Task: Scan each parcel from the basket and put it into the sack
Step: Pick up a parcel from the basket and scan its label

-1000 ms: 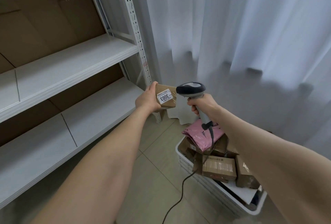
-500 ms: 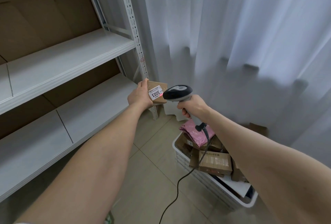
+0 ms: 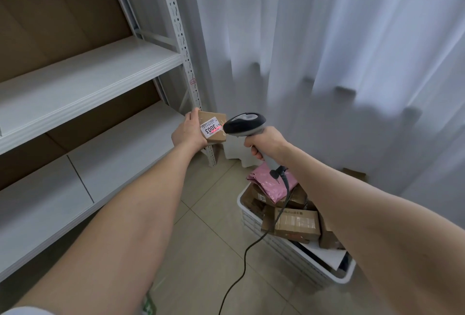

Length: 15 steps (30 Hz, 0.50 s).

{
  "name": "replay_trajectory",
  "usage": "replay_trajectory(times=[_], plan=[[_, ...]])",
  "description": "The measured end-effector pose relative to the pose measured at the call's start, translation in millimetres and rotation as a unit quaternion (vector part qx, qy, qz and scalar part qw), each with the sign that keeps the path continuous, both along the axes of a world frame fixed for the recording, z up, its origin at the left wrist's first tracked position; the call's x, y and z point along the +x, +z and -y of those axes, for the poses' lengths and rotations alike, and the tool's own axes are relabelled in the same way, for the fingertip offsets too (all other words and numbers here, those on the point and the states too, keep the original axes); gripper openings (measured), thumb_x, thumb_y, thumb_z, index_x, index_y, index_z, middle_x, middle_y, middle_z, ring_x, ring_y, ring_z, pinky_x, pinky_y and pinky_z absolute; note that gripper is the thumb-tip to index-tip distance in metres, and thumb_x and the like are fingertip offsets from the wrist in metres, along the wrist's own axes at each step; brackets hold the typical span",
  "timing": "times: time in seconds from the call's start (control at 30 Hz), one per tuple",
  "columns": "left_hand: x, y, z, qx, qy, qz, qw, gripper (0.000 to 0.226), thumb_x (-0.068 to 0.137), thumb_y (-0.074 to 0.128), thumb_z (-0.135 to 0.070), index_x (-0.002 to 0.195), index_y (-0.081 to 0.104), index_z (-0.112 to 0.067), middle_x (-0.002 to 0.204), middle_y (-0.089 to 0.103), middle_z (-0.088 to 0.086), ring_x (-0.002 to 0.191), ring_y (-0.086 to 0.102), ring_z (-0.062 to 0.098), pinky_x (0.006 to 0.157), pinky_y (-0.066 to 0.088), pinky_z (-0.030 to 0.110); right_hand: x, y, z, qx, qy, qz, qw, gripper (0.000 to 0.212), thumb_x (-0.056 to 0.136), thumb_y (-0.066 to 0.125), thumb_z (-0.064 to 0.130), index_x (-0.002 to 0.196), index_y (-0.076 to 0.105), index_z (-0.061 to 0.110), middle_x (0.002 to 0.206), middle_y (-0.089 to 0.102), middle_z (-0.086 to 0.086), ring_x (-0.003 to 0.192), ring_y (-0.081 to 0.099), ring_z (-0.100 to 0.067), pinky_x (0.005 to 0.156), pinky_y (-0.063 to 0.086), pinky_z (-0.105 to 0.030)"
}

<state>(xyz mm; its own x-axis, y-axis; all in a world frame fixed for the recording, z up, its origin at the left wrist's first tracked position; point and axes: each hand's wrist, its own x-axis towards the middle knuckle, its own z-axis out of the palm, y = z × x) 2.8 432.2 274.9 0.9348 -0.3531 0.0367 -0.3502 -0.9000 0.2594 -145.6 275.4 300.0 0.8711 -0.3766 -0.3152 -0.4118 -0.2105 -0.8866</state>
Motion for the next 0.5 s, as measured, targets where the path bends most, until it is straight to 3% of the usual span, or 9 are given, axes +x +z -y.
replay_trajectory(times=[0.5], plan=[[11.5, -2.7, -6.5, -0.003, 0.015, 0.002, 1.0, 0.098, 0.068, 0.083, -0.032, 0.142, 0.019, -0.026, 0.138, 0.04, 0.005, 0.106, 0.055, 0.024, 0.073, 0.054, 0.036, 3.0, 12.4, -8.5, -0.008, 0.01, -0.009, 1.0, 0.017, 0.088, 0.061, 0.008, 0.102, 0.064, -0.002, 0.062, 0.055, -0.004, 0.047, 0.048, -0.01, 0.046, 0.043, -0.018]])
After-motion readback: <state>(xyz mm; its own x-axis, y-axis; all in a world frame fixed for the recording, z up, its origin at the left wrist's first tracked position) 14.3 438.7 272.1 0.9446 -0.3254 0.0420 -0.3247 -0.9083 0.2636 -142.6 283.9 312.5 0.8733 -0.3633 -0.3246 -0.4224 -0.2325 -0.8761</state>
